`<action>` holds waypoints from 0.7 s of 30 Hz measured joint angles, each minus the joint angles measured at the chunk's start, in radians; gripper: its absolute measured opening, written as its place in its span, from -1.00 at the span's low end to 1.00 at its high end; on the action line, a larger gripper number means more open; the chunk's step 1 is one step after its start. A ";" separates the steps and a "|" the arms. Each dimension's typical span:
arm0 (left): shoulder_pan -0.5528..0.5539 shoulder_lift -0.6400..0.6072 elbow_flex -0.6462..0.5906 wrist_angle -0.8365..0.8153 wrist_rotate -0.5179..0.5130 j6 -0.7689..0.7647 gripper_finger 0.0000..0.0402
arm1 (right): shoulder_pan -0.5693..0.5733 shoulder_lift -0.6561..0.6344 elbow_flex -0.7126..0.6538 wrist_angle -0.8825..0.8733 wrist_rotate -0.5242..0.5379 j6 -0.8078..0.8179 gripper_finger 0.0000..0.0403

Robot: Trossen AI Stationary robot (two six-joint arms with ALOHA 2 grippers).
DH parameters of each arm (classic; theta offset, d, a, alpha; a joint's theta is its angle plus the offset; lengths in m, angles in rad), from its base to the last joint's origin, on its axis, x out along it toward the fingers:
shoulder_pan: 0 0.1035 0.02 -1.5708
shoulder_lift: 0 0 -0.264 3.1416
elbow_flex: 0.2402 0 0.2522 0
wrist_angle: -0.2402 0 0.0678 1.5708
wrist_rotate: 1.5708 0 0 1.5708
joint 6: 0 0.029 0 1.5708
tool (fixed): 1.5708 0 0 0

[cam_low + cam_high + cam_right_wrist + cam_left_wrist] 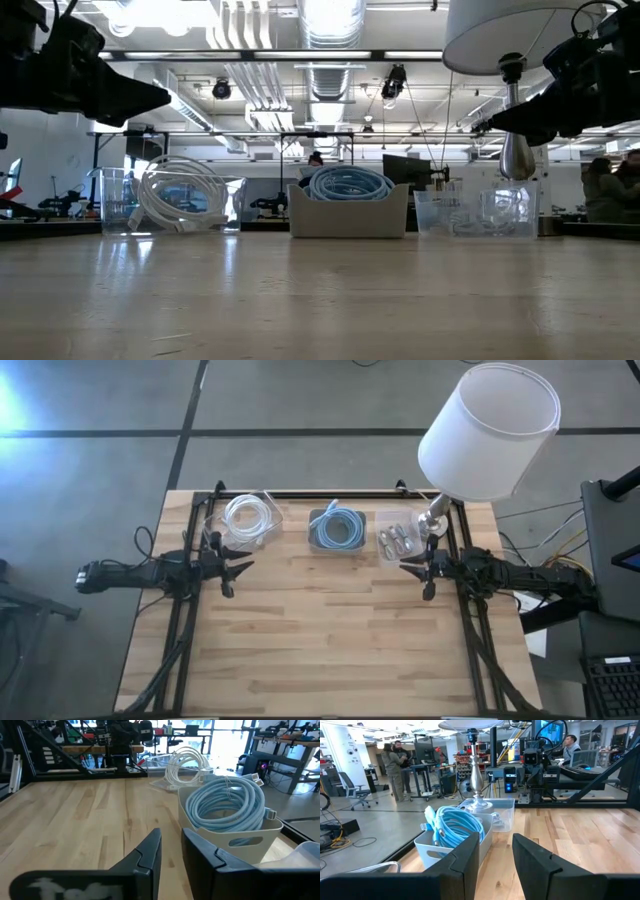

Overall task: Pick & Place USB Port
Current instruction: Return to Home Position

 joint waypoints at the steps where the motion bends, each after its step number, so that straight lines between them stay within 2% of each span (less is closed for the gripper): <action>1: 0.000 0.000 0.000 0.000 0.000 0.000 -0.39 | 0.000 0.000 0.000 0.000 0.000 0.000 -0.63; 14: 0.000 0.000 0.000 0.000 0.000 0.000 -0.39 | 0.000 0.000 0.000 0.000 0.000 0.000 -0.55; 21: 0.000 0.000 0.000 0.000 0.000 0.000 -0.39 | 0.000 0.000 0.000 0.000 0.000 0.000 -0.59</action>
